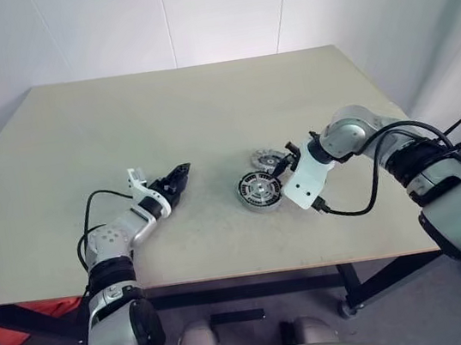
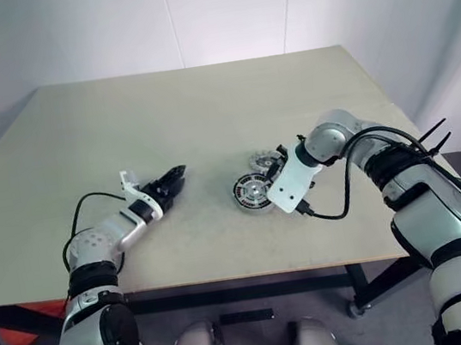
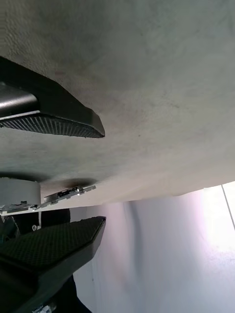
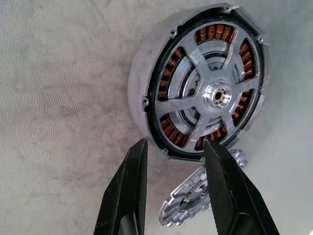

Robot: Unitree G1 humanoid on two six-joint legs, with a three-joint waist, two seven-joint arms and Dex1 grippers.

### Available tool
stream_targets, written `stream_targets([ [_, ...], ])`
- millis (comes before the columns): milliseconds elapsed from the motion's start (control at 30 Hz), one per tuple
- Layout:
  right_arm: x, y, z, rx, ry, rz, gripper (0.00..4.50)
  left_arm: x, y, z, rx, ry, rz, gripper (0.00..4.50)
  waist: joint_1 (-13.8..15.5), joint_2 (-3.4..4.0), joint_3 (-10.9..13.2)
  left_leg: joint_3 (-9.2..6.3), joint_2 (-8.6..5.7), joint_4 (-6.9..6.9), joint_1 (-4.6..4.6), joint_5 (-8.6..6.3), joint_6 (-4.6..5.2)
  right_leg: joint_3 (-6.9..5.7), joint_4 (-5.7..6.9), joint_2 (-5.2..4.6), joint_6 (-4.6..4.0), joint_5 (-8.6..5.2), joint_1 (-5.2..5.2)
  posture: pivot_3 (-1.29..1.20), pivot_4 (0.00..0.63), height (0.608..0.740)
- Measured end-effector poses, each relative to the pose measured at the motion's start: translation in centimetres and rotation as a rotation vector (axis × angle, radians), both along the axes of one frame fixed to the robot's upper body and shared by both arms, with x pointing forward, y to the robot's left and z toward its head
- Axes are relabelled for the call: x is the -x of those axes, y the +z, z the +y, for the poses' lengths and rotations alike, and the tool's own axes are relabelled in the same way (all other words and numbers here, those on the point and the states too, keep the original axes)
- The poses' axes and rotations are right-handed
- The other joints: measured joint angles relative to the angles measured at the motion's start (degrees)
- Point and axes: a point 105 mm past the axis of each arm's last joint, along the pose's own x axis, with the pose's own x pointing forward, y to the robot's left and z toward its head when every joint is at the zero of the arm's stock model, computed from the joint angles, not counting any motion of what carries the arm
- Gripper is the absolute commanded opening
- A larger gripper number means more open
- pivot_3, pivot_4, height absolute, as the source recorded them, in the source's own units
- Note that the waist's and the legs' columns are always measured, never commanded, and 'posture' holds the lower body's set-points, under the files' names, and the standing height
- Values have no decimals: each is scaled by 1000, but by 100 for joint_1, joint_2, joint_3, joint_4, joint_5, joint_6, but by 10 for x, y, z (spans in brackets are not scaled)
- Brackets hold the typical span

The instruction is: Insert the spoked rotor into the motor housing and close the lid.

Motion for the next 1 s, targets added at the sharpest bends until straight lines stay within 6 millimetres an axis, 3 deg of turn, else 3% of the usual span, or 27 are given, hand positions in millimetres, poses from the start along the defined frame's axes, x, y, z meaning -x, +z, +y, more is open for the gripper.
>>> stream_targets([
  [533,-12,-14,9,-19,-49,-14,1974,3,-1,-2,-27,-7,2,2727,-125,-1,1,0,13,0,12,8,-14,0,16,11,-2,1,-1,0,0,740],
  [633,-12,-14,9,-14,-39,-17,1352,5,-4,-2,-29,-4,8,2727,-130,-1,1,0,14,0,15,8,-14,1,16,12,-3,2,1,0,0,740],
  [767,-10,-8,13,-14,-6,-20,86,5,-4,0,-34,1,11,2727,-132,-1,1,1,17,-1,24,8,-15,1,15,14,-3,2,6,0,0,740],
  [1000,-6,-1,41,-70,12,-15,37,4,-4,1,-46,6,5,2727,-136,1,5,3,22,-3,21,8,-15,3,17,16,-4,2,0,0,0,740],
])
